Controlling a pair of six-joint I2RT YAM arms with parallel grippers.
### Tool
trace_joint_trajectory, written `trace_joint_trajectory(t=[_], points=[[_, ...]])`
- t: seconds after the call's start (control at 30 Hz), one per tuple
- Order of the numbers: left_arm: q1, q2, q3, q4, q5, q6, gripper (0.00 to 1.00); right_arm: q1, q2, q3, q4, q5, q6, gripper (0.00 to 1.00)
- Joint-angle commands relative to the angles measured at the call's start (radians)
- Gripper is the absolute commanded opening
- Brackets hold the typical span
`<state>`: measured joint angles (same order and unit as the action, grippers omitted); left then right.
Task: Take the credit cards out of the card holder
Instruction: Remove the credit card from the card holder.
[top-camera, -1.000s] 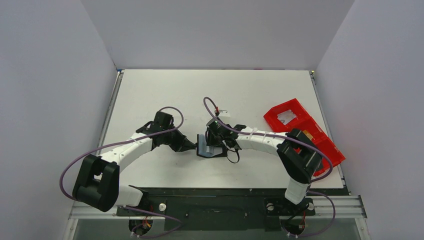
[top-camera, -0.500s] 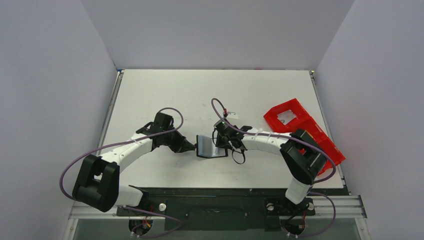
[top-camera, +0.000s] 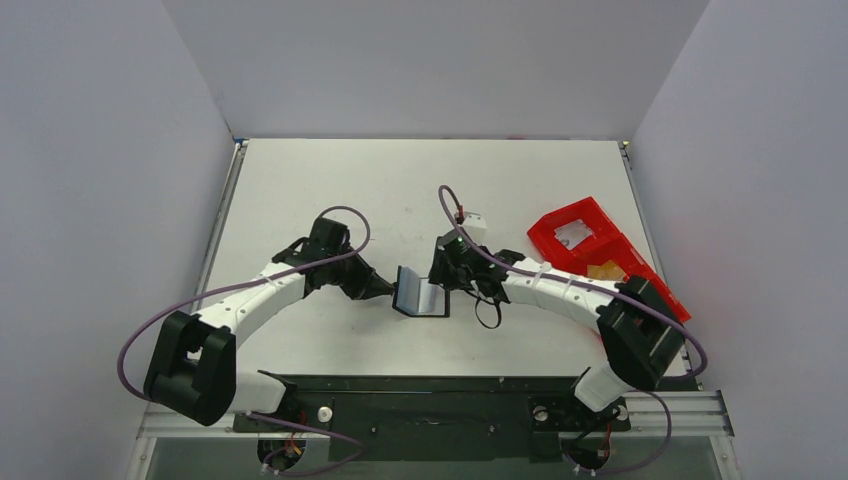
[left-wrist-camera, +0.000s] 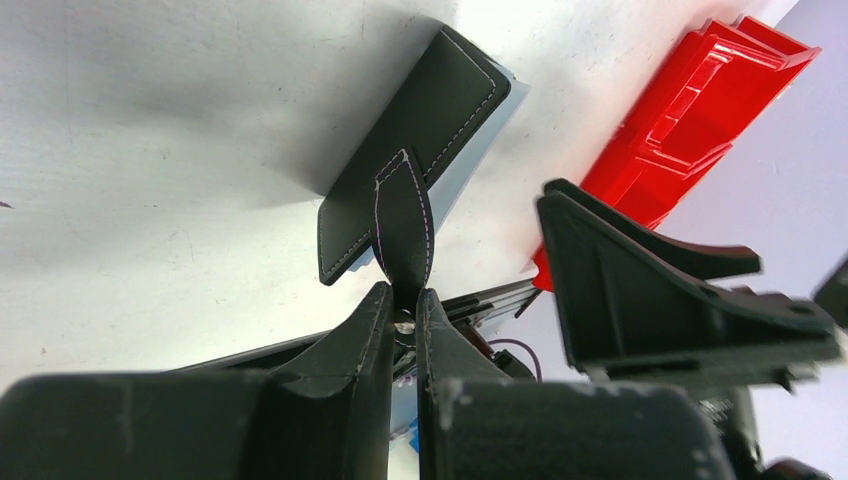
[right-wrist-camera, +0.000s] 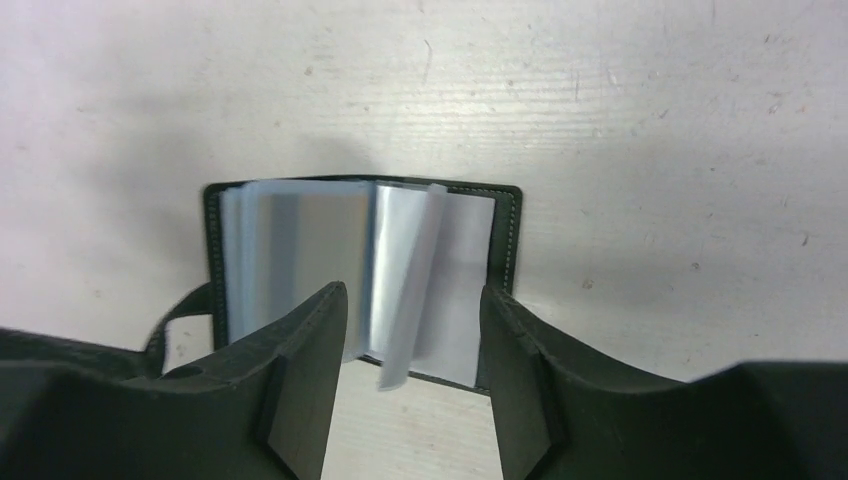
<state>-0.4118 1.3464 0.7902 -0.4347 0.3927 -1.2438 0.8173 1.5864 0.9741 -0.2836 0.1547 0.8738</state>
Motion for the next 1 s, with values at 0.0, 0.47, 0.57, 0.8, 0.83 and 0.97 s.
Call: trace_joint_trajectory(t=[0.0, 0.47, 0.57, 0.8, 0.83, 0.97], points=[[-0.013, -0.016, 0.026, 0.013, -0.004, 0.007, 0.00, 0.010, -0.098, 0.067, 0.007, 0.005, 0.003, 0.48], [-0.012, -0.013, -0.015, 0.013, -0.017, -0.002, 0.00, 0.051, 0.129, 0.094, 0.161, -0.145, 0.078, 0.50], [-0.012, -0.011, -0.033, 0.029, -0.016, -0.008, 0.00, 0.050, 0.145, 0.064, 0.196, -0.146, 0.091, 0.52], [-0.012, -0.004, -0.056, 0.046, -0.012, -0.012, 0.00, 0.050, 0.179, 0.038, 0.216, -0.171, 0.100, 0.51], [-0.012, -0.005, -0.057, 0.047, -0.013, -0.013, 0.00, 0.050, 0.179, 0.035, 0.214, -0.168, 0.100, 0.50], [-0.009, -0.003, -0.059, 0.047, -0.014, -0.014, 0.00, 0.050, 0.171, 0.017, 0.201, -0.144, 0.096, 0.46]])
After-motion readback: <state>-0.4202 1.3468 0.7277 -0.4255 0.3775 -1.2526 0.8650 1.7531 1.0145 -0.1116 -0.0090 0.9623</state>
